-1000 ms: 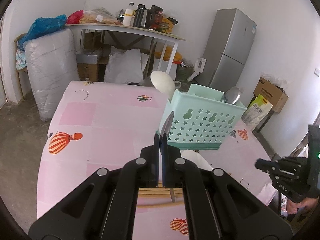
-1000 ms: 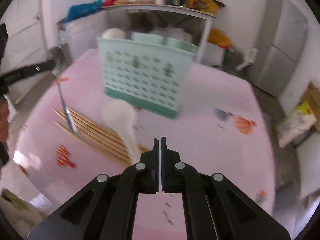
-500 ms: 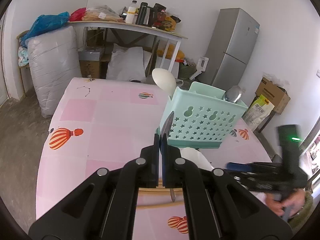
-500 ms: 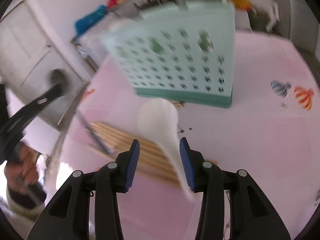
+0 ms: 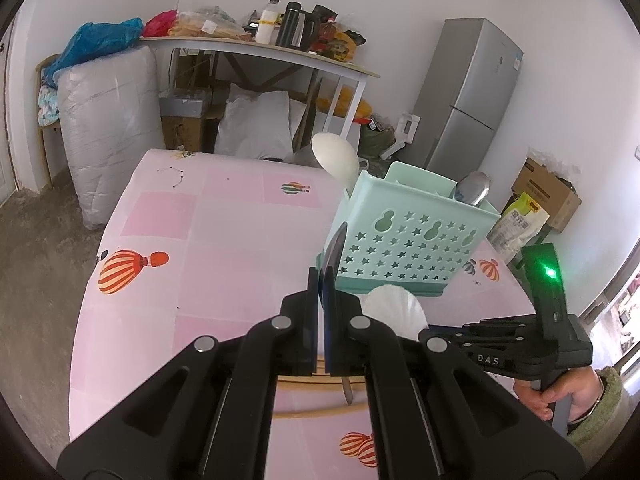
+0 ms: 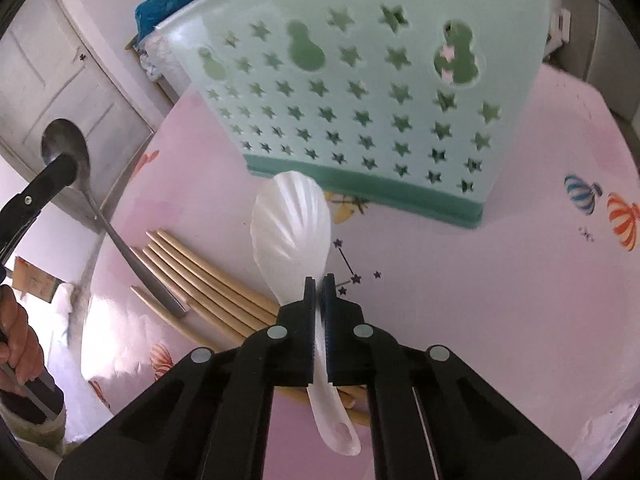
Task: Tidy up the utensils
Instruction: 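Close the right gripper on the white plastic rice paddle while the left holds the spoon, then lower the metal spoon into the mint holder and open the left gripper while the right lifts the paddle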
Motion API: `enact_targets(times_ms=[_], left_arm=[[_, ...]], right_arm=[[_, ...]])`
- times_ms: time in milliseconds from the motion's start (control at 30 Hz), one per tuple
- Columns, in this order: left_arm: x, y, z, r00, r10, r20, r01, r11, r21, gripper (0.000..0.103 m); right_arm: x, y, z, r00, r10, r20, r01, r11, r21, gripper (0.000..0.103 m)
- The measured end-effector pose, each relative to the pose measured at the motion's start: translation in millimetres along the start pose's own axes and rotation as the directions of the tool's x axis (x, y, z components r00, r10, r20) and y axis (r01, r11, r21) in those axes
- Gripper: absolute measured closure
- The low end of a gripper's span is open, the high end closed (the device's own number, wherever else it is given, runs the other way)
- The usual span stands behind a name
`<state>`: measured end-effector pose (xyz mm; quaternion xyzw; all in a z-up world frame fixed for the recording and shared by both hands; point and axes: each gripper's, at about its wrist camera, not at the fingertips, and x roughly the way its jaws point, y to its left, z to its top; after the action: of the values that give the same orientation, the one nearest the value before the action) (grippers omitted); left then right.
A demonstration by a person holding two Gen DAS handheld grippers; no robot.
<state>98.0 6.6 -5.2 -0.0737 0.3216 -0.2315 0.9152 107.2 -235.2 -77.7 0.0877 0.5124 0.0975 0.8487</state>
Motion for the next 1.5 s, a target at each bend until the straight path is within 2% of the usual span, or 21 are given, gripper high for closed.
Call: enact_targets(times_ms=[167, 333, 467, 533, 567, 633, 733, 867, 1067, 1233, 1333, 1500], left_arm=[[0.3, 0.4, 0.2, 1.000, -0.008, -0.001, 0.008, 1.000, -0.007, 0.103], [0.0, -1.1, 0.3, 1.000, -0.019, -0.003, 0.019, 1.000, -0.013, 0.103], [1.8, -1.9, 0.3, 1.000, -0.029, -0.009, 0.029, 0.999, -0.019, 0.103], [4.1, -2.7, 0.2, 0.999, -0.036, -0.015, 0.035, 0.999, -0.021, 0.103], [4.8, -2.8, 0.0, 0.999, -0.037, -0.017, 0.037, 0.999, -0.023, 0.103], [5.5, -3.2, 0.0, 0.999, -0.040, -0.022, 0.040, 0.999, -0.029, 0.103], [4.2, -4.6, 0.6, 0.999, -0.042, -0.022, 0.042, 0.999, -0.032, 0.103], [1.7, -6.7, 0.8, 0.999, -0.038, -0.019, 0.037, 0.999, -0.026, 0.103], [0.9, -7.8, 1.8, 0.999, -0.030, -0.020, 0.030, 0.999, -0.021, 0.103], [0.9, -8.7, 2.5, 0.999, -0.029, -0.019, 0.029, 0.999, -0.019, 0.103], [-0.3, -9.3, 3.1, 1.000, -0.027, -0.016, 0.027, 1.000, -0.016, 0.103], [-5.4, -12.1, 7.4, 1.000, -0.030, -0.008, 0.030, 0.999, -0.011, 0.103]], right_arm=[[-21.4, 0.6, -4.1, 0.998, 0.005, 0.057, -0.006, 1.000, 0.025, 0.100], [-64.0, -26.9, -28.2, 0.993, 0.002, 0.119, -0.022, 0.986, 0.167, 0.100], [-84.6, -71.3, -59.4, 0.987, -0.033, 0.154, -0.022, 0.939, 0.344, 0.100], [-84.9, -101.1, -78.2, 0.986, -0.039, 0.160, -0.040, 0.888, 0.459, 0.100], [-82.4, -112.4, -84.8, 0.988, -0.045, 0.146, -0.034, 0.867, 0.498, 0.100], [-74.8, -118.5, -91.8, 0.990, -0.068, 0.124, -0.007, 0.852, 0.523, 0.098], [-65.4, -120.7, -95.3, 0.993, -0.078, 0.083, 0.025, 0.859, 0.511, 0.096], [-63.2, -120.8, -93.5, 0.992, -0.097, 0.084, 0.042, 0.864, 0.501, 0.075], [-65.5, -145.9, -90.9, 0.988, -0.096, 0.119, 0.024, 0.866, 0.500, 0.073], [-54.3, -140.8, -71.8, 0.988, -0.117, 0.104, 0.064, 0.906, 0.419, 0.073], [-47.0, -127.6, -62.7, 0.986, -0.153, 0.071, 0.119, 0.931, 0.346, 0.089], [-47.8, -117.3, -60.4, 0.981, -0.179, 0.078, 0.149, 0.944, 0.295, 0.096]])
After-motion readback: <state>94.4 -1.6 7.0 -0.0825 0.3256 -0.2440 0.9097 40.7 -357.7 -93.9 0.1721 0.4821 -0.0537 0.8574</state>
